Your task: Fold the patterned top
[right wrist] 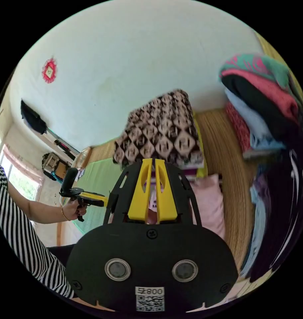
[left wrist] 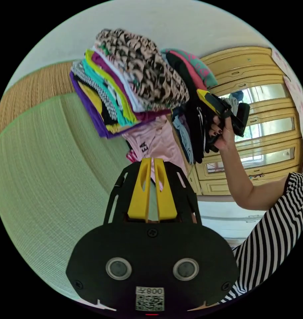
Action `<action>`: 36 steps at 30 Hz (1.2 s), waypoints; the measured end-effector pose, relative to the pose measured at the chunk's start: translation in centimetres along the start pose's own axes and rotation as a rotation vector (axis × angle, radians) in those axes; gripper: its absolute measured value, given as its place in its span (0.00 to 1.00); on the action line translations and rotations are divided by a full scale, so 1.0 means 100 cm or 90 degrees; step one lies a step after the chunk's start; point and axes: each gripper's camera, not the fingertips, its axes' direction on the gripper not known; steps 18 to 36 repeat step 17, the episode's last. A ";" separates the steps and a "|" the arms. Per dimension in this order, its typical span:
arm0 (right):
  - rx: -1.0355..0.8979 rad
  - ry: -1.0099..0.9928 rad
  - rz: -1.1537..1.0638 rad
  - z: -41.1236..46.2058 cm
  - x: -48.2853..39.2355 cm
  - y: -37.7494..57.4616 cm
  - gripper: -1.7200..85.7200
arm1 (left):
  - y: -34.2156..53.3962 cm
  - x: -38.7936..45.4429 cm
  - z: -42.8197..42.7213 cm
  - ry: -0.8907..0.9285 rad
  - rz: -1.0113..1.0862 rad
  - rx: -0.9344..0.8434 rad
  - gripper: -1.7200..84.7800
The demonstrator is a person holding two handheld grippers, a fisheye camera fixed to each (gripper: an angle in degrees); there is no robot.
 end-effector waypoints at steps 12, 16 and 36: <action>-0.209 0.134 0.239 0.053 -0.020 0.127 0.12 | -0.025 0.007 0.182 0.023 -0.012 -0.147 0.04; -0.223 0.162 0.284 0.059 -0.024 0.128 0.12 | -0.038 0.009 0.218 0.020 0.010 -0.151 0.04; -0.234 0.176 0.297 0.061 -0.025 0.129 0.12 | -0.038 0.007 0.228 0.019 0.012 -0.151 0.04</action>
